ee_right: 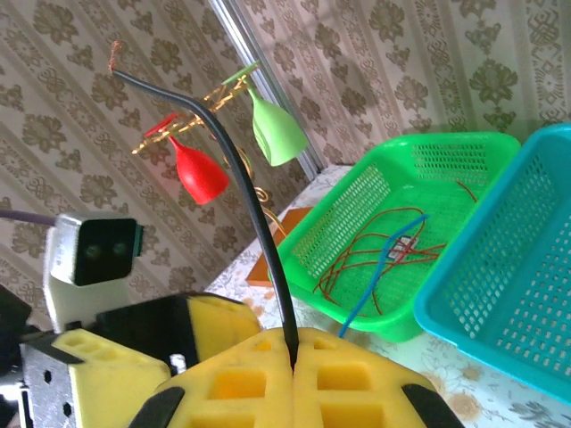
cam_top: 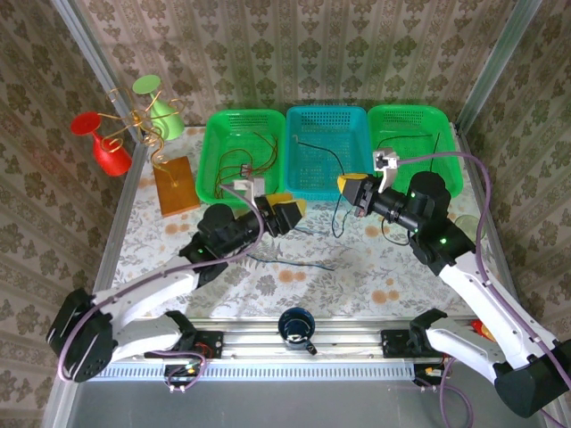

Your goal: Untangle the cables

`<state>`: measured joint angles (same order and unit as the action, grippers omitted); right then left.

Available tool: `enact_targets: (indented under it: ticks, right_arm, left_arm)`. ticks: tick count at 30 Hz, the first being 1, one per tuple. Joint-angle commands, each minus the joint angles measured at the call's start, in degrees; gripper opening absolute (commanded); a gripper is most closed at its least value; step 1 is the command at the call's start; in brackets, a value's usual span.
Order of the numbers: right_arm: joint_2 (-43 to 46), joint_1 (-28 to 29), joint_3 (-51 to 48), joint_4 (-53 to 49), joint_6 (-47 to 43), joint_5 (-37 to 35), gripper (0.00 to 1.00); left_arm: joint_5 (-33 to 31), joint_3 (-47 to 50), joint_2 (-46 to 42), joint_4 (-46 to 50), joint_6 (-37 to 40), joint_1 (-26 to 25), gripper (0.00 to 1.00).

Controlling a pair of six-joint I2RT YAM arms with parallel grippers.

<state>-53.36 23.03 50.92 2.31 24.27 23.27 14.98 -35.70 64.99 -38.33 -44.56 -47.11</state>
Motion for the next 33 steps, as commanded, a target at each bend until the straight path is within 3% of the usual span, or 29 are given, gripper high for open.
enact_targets:
  ticks: [1, 7, 15, 17, 18, 20, 28, 33]
  right_arm:
    - [-0.08, -0.20, -0.43, 3.54, 1.79, 2.54, 0.00]
    - [0.43, -0.22, -0.33, 2.92, 1.58, 3.14, 0.00]
    - [1.32, -0.22, -0.33, 2.26, 1.49, 3.65, 0.00]
    - [1.42, -0.18, -0.34, 2.18, 1.57, 3.63, 0.00]
    - [1.59, -0.18, -0.27, 2.06, 1.47, 3.72, 0.00]
    - [1.98, -0.26, -0.14, 1.61, 1.22, 3.40, 0.00]
    - [4.05, -0.44, 0.74, -1.83, -1.78, 0.97, 0.00]
    - [6.00, -1.16, 1.33, -5.48, -4.53, -3.43, 0.00]
  left_arm:
    - [4.17, -2.27, 4.63, -14.88, -8.30, -0.44, 0.78]
    - [6.10, -5.81, 13.92, -25.81, -13.40, -1.47, 0.77]
    - [7.12, -11.02, 22.61, -30.62, -14.82, -3.48, 0.67]
    - [7.34, -12.04, 24.80, -32.58, -15.64, -3.74, 0.56]
    - [7.34, -12.63, 25.92, -33.74, -16.20, -3.88, 0.41]
    - [7.35, -13.42, 27.40, -34.93, -16.62, -4.11, 0.00]
    - [4.04, -11.91, 24.99, -31.36, -11.59, -4.26, 0.00]
    - [0.71, -8.68, 16.86, -19.48, -4.27, -2.93, 0.00]
